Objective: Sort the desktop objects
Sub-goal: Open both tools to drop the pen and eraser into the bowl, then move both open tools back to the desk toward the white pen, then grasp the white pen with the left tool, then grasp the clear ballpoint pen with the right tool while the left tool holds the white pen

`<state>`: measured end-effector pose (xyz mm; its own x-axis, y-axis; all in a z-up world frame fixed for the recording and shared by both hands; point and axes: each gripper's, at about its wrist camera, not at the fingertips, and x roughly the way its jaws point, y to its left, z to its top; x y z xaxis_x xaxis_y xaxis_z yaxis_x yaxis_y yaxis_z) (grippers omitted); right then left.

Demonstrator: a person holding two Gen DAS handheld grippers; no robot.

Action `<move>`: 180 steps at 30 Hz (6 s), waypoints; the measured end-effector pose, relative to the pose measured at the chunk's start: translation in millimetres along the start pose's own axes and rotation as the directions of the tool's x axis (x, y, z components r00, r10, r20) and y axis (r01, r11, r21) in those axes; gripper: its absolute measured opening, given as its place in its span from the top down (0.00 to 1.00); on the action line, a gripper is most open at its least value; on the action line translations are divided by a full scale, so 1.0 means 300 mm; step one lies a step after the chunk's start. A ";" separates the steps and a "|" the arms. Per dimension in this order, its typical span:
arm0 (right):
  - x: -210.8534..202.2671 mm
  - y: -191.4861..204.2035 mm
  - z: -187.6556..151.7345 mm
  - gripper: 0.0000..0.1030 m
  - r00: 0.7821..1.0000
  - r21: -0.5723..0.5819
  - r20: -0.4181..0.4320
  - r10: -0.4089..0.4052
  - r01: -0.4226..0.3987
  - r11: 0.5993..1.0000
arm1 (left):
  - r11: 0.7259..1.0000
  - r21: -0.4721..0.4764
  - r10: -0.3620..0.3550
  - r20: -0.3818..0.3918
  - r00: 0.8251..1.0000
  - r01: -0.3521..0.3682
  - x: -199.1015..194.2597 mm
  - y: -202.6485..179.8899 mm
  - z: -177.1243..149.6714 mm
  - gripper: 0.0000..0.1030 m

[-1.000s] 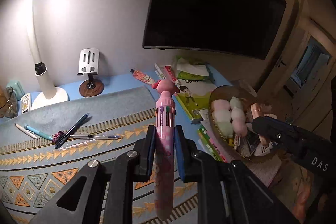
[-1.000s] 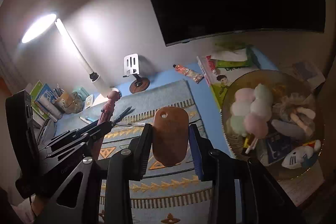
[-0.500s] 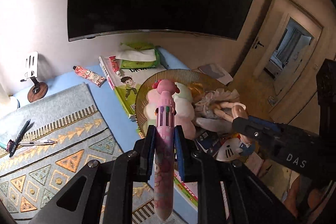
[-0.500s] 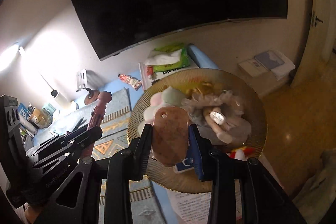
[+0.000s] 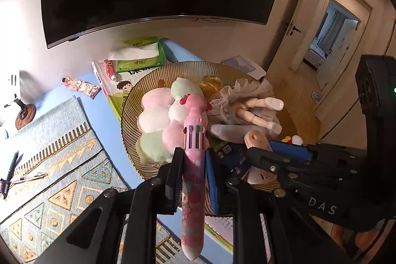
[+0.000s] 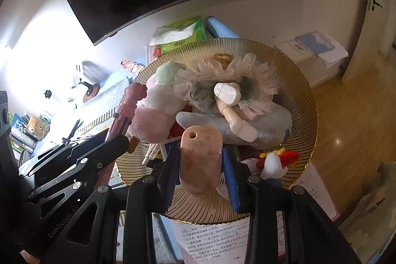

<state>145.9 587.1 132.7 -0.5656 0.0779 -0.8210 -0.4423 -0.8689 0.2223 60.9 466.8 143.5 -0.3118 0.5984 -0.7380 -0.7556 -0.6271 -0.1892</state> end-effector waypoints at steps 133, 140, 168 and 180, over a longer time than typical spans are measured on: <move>0.828 1.297 -0.007 0.54 0.913 -0.679 -0.405 0.052 -0.338 0.652 | 0.735 -0.600 0.293 -0.140 0.946 -0.316 -0.470 1.561 -0.787 0.72; 0.796 1.312 -0.061 0.83 0.869 -0.644 -0.492 0.048 -0.400 0.652 | 0.722 -0.610 0.306 -0.140 0.942 -0.326 -0.485 1.569 -0.795 0.72; 0.597 1.226 -0.219 0.46 0.939 -0.468 -0.323 0.116 -0.264 0.843 | 0.754 -0.460 0.449 -0.161 0.879 -0.469 -0.460 1.490 -0.779 0.92; 0.640 1.251 -0.231 0.76 0.947 -0.477 -0.309 0.088 -0.234 0.847 | 0.739 -0.516 0.395 -0.191 0.899 -0.434 -0.621 1.385 -0.913 0.92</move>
<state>-80.4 241.9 22.1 -0.3598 -0.1535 -0.9203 0.0893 -0.9875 0.1298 -37.2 -42.0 24.9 -0.4688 0.1949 -0.8615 -0.1258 -0.9801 -0.1533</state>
